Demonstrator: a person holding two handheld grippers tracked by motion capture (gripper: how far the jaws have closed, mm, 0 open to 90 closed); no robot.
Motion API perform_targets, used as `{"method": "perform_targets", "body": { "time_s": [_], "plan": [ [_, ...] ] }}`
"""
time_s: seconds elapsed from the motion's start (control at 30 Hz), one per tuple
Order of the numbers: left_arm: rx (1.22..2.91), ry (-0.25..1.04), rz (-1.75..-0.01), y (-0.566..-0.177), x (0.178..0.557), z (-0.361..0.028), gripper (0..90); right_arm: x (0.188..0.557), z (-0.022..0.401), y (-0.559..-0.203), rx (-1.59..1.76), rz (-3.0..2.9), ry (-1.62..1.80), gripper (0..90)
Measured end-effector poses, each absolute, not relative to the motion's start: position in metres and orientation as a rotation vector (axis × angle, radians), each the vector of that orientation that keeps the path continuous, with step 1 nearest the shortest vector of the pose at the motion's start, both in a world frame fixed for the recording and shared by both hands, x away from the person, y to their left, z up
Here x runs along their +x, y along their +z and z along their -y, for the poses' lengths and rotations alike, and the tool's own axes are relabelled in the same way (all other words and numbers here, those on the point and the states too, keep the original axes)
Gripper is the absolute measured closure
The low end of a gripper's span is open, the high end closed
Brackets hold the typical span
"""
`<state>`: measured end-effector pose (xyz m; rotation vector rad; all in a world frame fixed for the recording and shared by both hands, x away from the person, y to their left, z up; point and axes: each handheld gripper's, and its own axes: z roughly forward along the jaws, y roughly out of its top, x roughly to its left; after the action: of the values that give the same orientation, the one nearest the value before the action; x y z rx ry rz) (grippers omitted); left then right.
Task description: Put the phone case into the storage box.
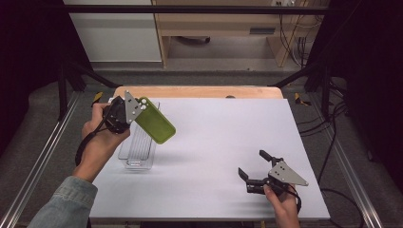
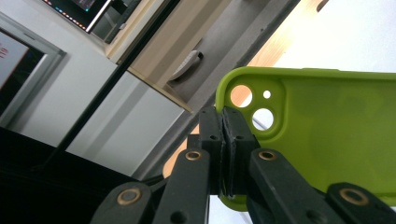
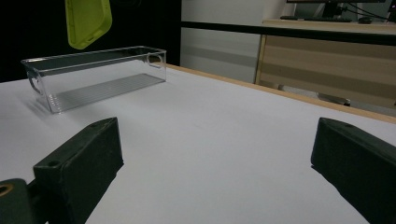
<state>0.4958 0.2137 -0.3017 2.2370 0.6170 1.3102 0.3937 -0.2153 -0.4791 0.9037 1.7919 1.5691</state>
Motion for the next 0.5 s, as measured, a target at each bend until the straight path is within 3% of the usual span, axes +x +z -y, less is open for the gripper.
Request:
{"method": "perform_targets", "body": {
  "time_s": [0.5],
  "plan": [
    [2.218,1.323,-0.629,-0.291,0.497,-0.222,87.7,0.393,0.216,-0.479,0.902,-1.795,1.571,2.5]
  ]
}}
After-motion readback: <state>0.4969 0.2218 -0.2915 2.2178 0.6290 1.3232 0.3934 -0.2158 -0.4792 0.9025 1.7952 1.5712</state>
